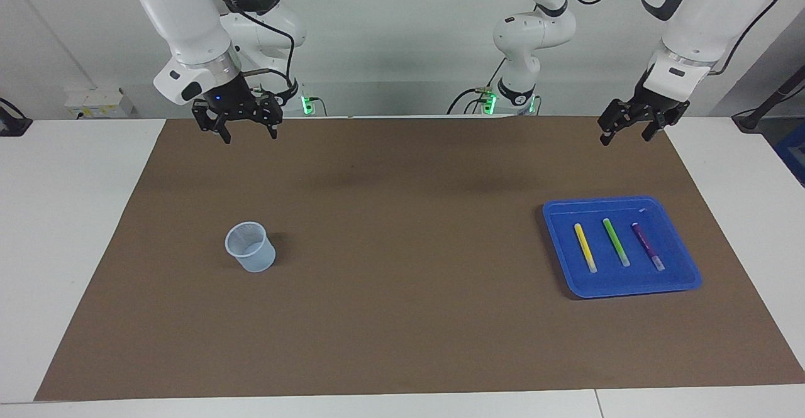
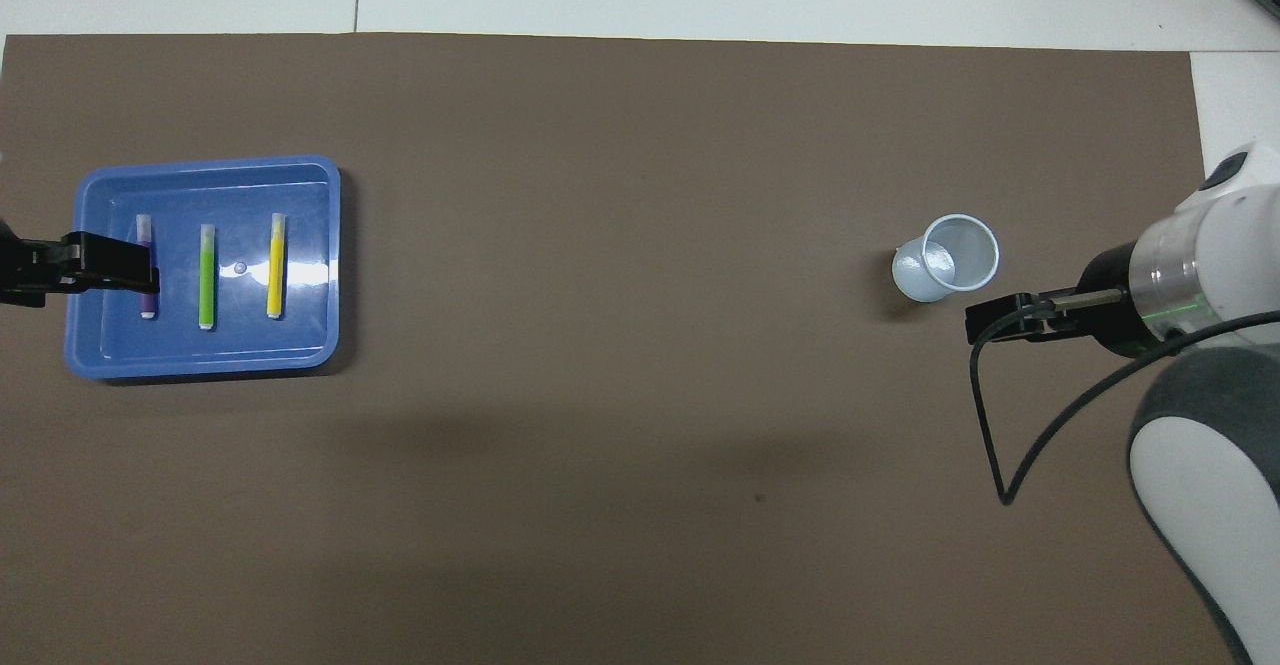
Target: Transfer and insert pens with both arms
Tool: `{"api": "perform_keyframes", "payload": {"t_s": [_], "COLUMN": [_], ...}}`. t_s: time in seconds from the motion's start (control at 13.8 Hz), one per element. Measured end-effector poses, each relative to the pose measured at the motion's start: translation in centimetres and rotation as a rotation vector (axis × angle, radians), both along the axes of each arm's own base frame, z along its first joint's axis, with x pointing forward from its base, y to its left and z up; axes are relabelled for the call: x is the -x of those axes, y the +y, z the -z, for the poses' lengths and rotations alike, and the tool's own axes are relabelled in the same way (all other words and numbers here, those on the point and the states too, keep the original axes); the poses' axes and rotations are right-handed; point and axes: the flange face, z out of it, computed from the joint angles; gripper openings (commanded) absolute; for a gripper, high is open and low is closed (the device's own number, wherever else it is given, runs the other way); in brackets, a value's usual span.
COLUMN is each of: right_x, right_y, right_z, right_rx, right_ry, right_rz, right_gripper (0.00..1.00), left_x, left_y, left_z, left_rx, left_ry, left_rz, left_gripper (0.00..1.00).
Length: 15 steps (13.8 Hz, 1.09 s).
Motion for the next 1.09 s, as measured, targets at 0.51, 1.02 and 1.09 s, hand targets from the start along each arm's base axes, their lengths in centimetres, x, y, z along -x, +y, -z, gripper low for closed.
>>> {"api": "perform_keyframes", "payload": {"t_s": [0.51,1.02,1.09], "right_x": [0.01,0.34,0.33], "right_y": [0.00,-0.57,-0.94], "right_z": [0.05,0.22,0.09], "right_rx": [0.000,0.001,0.001], "right_ry": [0.001,0.025,0.022], "right_rz": [0.000,-0.030,-0.025], "right_gripper": [1.00,1.00,1.00], "left_x": [0.00,0.00,0.00], "left_y": [0.00,0.00,0.00], "left_z": [0.00,0.00,0.00], "left_rx": [0.000,0.000,0.000], "left_ry": [0.000,0.000,0.000], "left_rz": [0.000,0.000,0.000], "left_gripper": [1.00,1.00,1.00]}}
